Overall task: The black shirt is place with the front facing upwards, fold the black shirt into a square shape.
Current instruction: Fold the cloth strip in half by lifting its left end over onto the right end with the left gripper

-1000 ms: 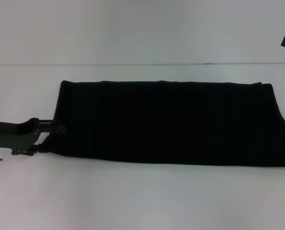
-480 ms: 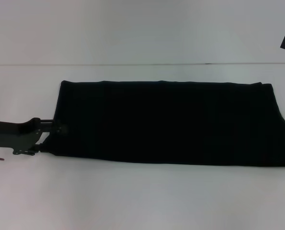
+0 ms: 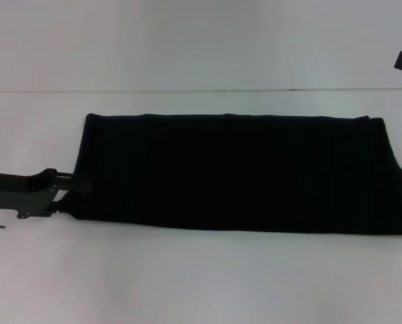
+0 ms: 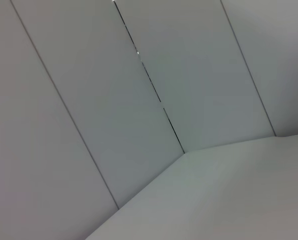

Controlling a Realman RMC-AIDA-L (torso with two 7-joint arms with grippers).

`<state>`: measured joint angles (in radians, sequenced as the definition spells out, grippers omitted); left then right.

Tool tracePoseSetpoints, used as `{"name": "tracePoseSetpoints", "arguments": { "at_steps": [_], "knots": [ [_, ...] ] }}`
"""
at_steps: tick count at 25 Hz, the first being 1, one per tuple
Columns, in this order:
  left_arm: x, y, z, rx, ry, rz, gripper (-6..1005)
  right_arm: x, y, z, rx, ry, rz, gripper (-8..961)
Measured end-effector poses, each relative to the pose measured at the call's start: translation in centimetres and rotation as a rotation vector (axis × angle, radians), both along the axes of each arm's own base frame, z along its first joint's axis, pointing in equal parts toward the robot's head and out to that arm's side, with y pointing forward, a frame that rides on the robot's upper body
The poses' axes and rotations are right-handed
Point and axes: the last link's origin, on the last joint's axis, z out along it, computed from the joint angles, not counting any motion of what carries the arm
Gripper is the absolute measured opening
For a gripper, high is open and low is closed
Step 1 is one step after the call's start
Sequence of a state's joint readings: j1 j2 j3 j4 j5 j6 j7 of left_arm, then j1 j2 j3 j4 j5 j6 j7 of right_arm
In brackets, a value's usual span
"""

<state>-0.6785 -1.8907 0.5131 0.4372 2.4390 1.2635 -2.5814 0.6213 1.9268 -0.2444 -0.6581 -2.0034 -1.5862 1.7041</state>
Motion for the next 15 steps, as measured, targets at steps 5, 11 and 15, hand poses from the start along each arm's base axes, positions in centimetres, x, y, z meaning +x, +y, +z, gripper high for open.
{"name": "tracePoseSetpoints", "arguments": {
  "at_steps": [5,11,15],
  "knots": [
    [-0.05,-0.10,-0.35,-0.006,0.015,-0.015,712,0.01,-0.02,-0.12,-0.002,0.004,-0.002,920],
    [-0.37,-0.25,-0.25,0.001,0.022,-0.009,439,0.02,-0.03,-0.29,-0.005,0.008,-0.003,919],
    [-0.79,-0.46,0.03,0.010,0.030,-0.003,278,-0.02,-0.07,-0.58,-0.009,0.014,-0.005,919]
  ]
}}
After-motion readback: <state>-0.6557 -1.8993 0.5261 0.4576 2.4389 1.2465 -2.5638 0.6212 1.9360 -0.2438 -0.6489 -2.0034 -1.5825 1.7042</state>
